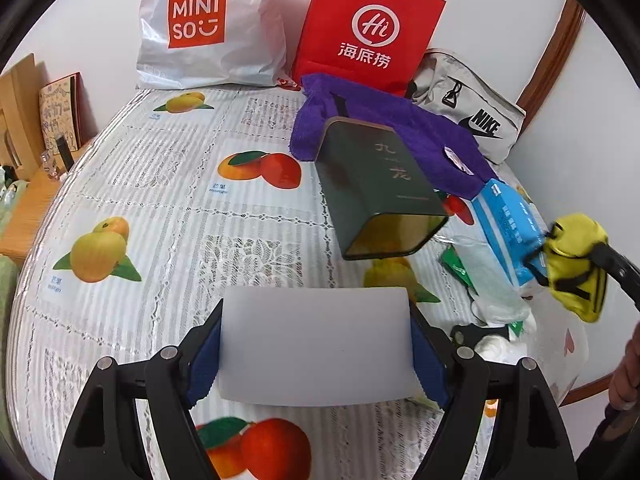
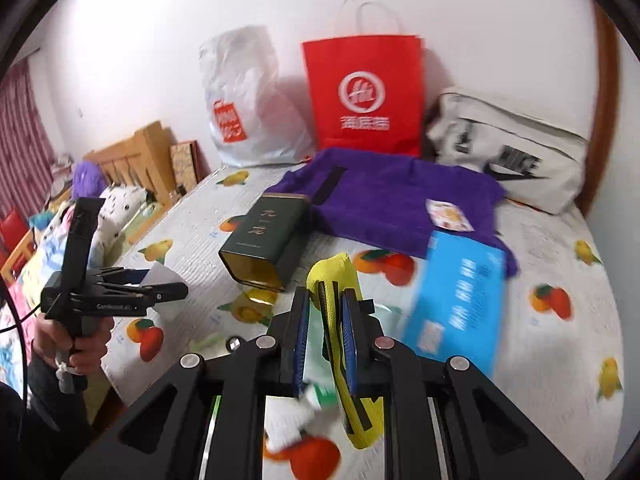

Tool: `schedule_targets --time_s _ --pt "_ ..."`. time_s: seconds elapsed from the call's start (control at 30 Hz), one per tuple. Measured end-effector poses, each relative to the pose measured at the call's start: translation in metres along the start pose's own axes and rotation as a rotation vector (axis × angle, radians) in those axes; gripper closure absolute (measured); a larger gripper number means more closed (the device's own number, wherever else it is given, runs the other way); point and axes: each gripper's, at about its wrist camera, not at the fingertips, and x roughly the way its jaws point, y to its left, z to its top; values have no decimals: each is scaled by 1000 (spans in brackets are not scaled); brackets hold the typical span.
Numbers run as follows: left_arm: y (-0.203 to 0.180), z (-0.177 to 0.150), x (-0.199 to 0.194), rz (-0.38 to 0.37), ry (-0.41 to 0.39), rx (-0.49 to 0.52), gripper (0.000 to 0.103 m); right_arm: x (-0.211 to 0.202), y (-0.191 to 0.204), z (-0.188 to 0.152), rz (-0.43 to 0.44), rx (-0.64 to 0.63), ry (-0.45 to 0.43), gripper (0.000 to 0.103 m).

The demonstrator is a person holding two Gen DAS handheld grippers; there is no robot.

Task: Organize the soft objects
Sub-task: 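Grasp the yellow Adidas pouch with the right tool while the left tool holds the foam block, then carry the yellow pouch with the right tool while the left tool carries the foam block to the towel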

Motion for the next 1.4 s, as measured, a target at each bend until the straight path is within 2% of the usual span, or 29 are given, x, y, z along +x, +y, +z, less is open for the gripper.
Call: schedule_targets --time_s 0.17,0.3,0.43,0.6,0.7,0.8,0.9,1.1,1.4 --pt "-12 -7 -4 3 0 10 23 -24 -29 -37 -28 82 49 87" --pt "-24 -12 1 10 25 22 23 -8 -51 -67 -72 124 113 87" --pt "-34 -16 3 17 41 50 23 5 -66 -85 -88 156 122 86" --pt "-37 -17 5 27 49 57 23 14 -71 -94 -158 131 152 83" --pt "-35 -18 9 26 55 47 23 19 -73 -98 -167 131 166 84" --pt "-34 -22 13 11 58 48 24 15 -73 -99 -152 147 149 87" --pt "-34 -26 13 8 42 63 24 11 -70 -99 -93 157 137 89" --pt "-35 -21 7 4 40 50 24 14 -67 -94 -88 180 159 92" --pt "-41 2 -5 18 27 31 24 3 -66 -75 -61 181 137 95"
